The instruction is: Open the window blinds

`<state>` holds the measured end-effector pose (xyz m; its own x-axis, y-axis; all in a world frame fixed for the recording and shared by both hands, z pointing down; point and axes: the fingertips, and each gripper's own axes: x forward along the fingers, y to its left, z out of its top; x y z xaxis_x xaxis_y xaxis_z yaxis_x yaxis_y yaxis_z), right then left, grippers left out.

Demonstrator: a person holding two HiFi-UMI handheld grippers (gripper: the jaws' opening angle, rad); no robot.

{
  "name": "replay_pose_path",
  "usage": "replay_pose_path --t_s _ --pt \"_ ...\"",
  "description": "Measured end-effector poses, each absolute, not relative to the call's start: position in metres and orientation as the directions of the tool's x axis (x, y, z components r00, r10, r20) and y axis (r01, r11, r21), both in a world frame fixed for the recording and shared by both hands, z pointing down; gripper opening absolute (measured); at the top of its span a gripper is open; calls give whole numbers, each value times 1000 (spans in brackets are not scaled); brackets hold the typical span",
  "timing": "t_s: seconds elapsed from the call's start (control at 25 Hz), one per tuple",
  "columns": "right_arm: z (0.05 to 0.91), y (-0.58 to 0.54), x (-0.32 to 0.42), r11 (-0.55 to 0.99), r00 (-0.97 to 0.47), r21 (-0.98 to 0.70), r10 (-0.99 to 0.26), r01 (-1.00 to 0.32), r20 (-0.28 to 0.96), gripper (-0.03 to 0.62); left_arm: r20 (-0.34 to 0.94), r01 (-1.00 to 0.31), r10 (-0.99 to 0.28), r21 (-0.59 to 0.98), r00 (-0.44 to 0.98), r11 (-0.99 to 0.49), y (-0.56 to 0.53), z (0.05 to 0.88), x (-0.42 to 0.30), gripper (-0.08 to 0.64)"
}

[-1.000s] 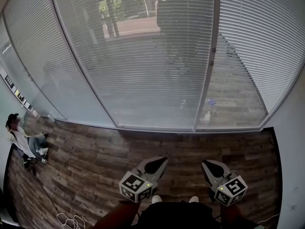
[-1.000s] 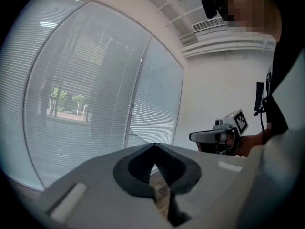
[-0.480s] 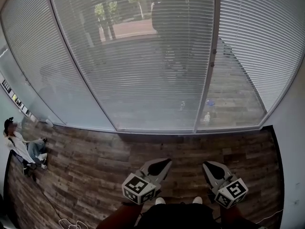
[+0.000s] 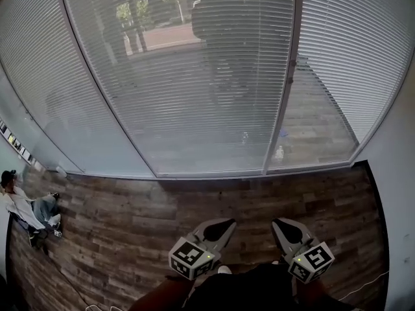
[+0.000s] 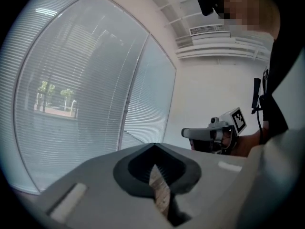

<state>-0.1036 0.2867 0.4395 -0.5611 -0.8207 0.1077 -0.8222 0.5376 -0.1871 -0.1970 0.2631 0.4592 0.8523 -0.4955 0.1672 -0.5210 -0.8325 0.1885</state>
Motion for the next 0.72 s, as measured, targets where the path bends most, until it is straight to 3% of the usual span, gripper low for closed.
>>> replay_pose_path --t_s 0.4,0.72 --pt "453 265 -85 458 -490 -195 -855 -867 170 28 195 -452 -416 216 888 -865 233 475 -178 2" --pt "472 204 -48 484 -520 -210 -836 -849 175 28 168 -479 -449 249 877 -842 185 485 -145 2"
